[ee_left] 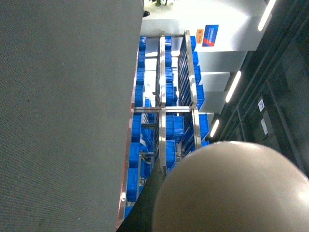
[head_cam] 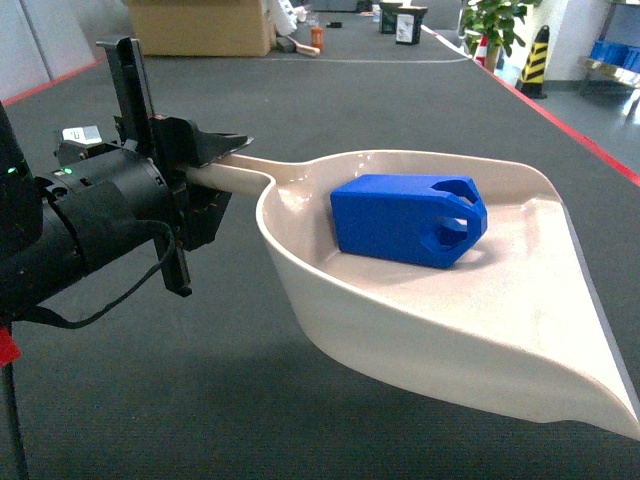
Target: Place part in tray to right shelf
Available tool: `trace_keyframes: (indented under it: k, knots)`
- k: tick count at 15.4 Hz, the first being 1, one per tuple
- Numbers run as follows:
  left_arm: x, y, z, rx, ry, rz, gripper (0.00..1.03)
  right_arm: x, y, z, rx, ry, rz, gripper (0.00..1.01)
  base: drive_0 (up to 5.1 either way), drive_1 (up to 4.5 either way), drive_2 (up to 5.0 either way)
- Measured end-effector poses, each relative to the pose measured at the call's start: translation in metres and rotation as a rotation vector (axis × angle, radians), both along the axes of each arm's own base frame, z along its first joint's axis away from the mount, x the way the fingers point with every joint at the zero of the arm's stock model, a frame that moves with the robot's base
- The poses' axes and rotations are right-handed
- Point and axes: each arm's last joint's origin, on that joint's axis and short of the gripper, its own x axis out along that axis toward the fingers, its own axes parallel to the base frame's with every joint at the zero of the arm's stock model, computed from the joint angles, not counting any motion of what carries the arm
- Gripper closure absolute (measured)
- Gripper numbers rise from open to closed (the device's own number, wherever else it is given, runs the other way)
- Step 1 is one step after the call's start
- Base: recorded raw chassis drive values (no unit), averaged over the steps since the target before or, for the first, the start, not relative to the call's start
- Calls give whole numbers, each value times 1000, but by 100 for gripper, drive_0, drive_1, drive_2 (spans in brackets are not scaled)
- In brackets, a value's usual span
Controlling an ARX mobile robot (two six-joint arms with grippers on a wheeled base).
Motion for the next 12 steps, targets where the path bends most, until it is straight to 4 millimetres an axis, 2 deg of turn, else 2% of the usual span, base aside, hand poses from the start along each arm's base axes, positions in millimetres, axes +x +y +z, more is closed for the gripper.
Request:
trace_keyframes:
  k: [6, 10, 12]
  knots:
    - [0, 0, 0, 0, 0, 1, 90, -16, 1, -11, -1, -10, 17, 99, 0, 0, 0]
    - [0, 0, 0, 0, 0, 1, 90, -17, 1, -12, 0, -11, 17, 50, 0, 0, 0]
    - [1, 2, 0, 1, 1, 11, 90, -17, 1, -12, 0, -13, 19, 24, 482, -299, -192]
